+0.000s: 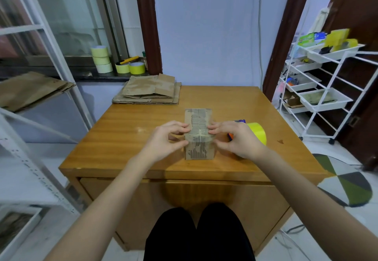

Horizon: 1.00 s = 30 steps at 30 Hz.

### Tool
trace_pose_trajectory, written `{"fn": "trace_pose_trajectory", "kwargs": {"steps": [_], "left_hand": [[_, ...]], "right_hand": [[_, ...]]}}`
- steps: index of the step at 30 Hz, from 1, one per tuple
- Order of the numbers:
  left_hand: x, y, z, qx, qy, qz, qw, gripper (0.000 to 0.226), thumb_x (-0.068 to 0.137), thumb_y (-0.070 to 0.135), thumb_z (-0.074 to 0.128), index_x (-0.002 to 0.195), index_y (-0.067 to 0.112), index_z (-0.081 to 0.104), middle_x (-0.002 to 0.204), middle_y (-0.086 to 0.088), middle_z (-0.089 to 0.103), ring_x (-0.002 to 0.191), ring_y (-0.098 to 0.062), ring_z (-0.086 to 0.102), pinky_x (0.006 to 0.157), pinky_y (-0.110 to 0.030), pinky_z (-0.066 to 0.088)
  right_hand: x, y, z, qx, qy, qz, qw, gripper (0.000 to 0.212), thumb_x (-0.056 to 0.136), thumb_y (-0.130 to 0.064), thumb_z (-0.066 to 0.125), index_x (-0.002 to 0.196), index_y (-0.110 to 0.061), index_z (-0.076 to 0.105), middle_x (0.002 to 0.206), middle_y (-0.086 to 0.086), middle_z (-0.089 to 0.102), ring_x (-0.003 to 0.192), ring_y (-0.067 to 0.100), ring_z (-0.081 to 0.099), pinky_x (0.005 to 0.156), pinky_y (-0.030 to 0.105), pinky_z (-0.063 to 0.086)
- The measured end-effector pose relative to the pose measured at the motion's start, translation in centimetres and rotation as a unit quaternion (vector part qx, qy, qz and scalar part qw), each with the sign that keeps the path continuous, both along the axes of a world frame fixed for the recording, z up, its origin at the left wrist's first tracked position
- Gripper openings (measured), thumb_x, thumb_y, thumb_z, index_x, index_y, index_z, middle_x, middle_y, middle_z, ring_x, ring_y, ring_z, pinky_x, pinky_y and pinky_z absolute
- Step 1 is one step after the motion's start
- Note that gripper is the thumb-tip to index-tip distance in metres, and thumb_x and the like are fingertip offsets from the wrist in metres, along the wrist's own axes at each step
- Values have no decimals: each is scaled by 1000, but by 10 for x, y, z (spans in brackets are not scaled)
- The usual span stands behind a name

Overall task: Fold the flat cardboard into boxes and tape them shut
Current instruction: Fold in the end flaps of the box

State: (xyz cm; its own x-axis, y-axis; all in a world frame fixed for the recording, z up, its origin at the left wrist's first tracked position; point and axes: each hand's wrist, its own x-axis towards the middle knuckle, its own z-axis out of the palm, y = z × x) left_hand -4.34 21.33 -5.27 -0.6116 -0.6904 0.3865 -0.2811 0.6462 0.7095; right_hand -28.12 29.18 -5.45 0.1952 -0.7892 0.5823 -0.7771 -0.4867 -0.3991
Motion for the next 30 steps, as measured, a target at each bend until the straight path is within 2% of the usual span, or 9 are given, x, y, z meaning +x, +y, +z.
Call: {"fn": "trace_pose_trajectory", "kwargs": {"steps": [3, 7, 12, 15, 18, 23, 26, 28, 30], "left_hand": [[-2, -1, 0, -6, 1, 14, 1000, 37, 77, 9, 78, 109, 24, 67, 112, 20, 58, 102, -3, 59, 79, -17, 53], [0, -5, 2, -9, -18, 8, 1000, 32, 80, 15, 75, 112, 17, 70, 118, 10, 61, 105, -5, 58, 78, -11, 50], [-3, -2, -3, -24, -1, 19, 1000, 28, 82, 14, 73, 110, 16, 70, 115, 12, 60, 104, 0, 57, 76, -11, 49], [-7, 1, -9, -46, 27, 49, 997, 24, 81, 14, 74, 105, 15, 72, 110, 13, 62, 100, -2, 61, 77, -17, 53], [-7, 1, -14, -62, 38, 50, 996, 23, 82, 15, 73, 105, 15, 73, 110, 14, 62, 104, 2, 59, 80, -20, 53], [2, -2, -10, -15, 8, 8, 1000, 28, 89, 8, 63, 115, 19, 67, 122, 13, 59, 115, 11, 49, 93, -24, 47], [6, 0, -4, 49, 0, -13, 999, 36, 95, 1, 46, 115, 24, 66, 129, 11, 56, 120, -5, 51, 95, -32, 48], [-1, 4, 1, 52, 8, 15, 999, 22, 96, 13, 52, 105, 21, 70, 121, 11, 59, 108, -5, 56, 91, -27, 49], [-11, 9, 6, 19, -4, 66, 998, 15, 90, 27, 64, 91, 15, 73, 110, 13, 61, 92, 1, 59, 78, -9, 45]], "right_hand": [[-1, -1, 0, 1, 2, -5, 1000, 25, 72, -12, 78, 98, -11, 76, 110, 5, 71, 110, 16, 64, 96, 35, 50], [-4, -6, 2, 12, 9, 8, 1000, 22, 74, -14, 80, 95, -10, 76, 106, 5, 72, 107, 15, 65, 97, 34, 48], [2, -3, -5, -23, -19, -16, 999, 18, 75, -17, 75, 91, -9, 77, 104, 6, 73, 104, 17, 67, 93, 37, 52], [8, -4, -12, -49, -61, -27, 997, 16, 76, -18, 72, 87, -7, 76, 98, 6, 74, 101, 18, 68, 90, 43, 54], [5, -3, -15, -47, -67, -18, 997, 18, 79, -19, 72, 90, -6, 76, 101, 7, 73, 105, 17, 66, 93, 41, 53], [2, 0, -10, 2, -37, -15, 999, 19, 82, -16, 66, 97, -8, 75, 110, 5, 71, 112, 16, 62, 97, 40, 50], [3, 6, 0, 44, -22, -30, 998, 28, 78, -20, 58, 99, -11, 75, 113, -2, 68, 114, 15, 61, 99, 35, 47], [7, 7, 8, 75, -43, -49, 995, 30, 81, -31, 55, 93, -14, 77, 108, -8, 69, 111, 11, 61, 96, 35, 48], [12, 2, 15, 75, -38, -70, 994, 33, 84, -42, 57, 79, -16, 76, 96, -13, 68, 101, 12, 64, 86, 41, 50]]}}
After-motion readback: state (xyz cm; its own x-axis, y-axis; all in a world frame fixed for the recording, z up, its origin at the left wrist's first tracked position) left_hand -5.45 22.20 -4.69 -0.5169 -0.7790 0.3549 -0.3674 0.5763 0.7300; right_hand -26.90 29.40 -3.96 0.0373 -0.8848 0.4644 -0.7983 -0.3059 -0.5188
